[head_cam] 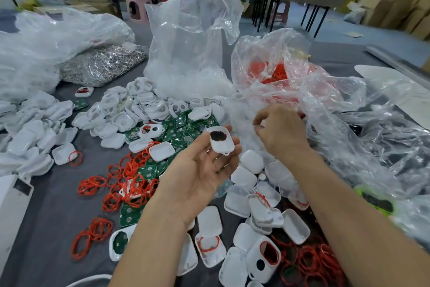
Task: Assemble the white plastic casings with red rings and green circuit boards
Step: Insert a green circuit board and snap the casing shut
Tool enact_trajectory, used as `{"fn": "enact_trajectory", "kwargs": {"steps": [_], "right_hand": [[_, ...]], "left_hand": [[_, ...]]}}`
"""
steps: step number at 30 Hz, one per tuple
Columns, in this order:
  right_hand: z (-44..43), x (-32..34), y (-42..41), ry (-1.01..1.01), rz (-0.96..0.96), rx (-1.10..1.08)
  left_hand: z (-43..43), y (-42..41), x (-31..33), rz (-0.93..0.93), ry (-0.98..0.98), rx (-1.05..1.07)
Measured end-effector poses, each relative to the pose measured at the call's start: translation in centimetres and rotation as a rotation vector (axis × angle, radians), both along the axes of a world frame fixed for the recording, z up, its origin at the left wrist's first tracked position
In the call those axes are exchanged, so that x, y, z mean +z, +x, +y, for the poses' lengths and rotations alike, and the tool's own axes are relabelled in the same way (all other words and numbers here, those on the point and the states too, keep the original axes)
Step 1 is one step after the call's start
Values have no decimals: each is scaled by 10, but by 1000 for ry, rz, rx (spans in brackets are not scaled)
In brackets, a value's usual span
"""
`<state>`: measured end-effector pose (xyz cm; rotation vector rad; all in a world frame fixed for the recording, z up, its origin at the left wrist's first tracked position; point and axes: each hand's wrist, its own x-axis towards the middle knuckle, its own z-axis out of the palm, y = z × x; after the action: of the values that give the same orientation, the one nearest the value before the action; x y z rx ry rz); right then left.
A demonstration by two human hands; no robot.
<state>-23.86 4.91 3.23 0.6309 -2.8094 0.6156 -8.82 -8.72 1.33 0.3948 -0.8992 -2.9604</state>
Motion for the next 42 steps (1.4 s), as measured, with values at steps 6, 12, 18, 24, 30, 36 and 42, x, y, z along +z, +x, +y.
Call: {"fn": "enact_trajectory", "kwargs": {"steps": [6,12,18,24,30,36,42], "right_hand": [[28,15,41,-879,-403,-113],[44,-9,93,-1069,-523,1],[47,-14,98,-1035,-313,81],[50,-11,99,-1126,-316,73],[52,-10,97,-1165,-440,4],[54,-4,96,-1288,-601,-18],[59,4,97,-1266,-657,104]], "left_hand": [[5,-2,-3,-56,-120,-1],[15,-4,-6,-91,-207,-52],[19,-3,-6,-69,-227,-123],[20,-3,-6,-5,-235,-175],[17,-1,-5,7,-243,-189],[19,0,-2,-12,-283,-195],[25,3,2,-31,-344,-287]]}}
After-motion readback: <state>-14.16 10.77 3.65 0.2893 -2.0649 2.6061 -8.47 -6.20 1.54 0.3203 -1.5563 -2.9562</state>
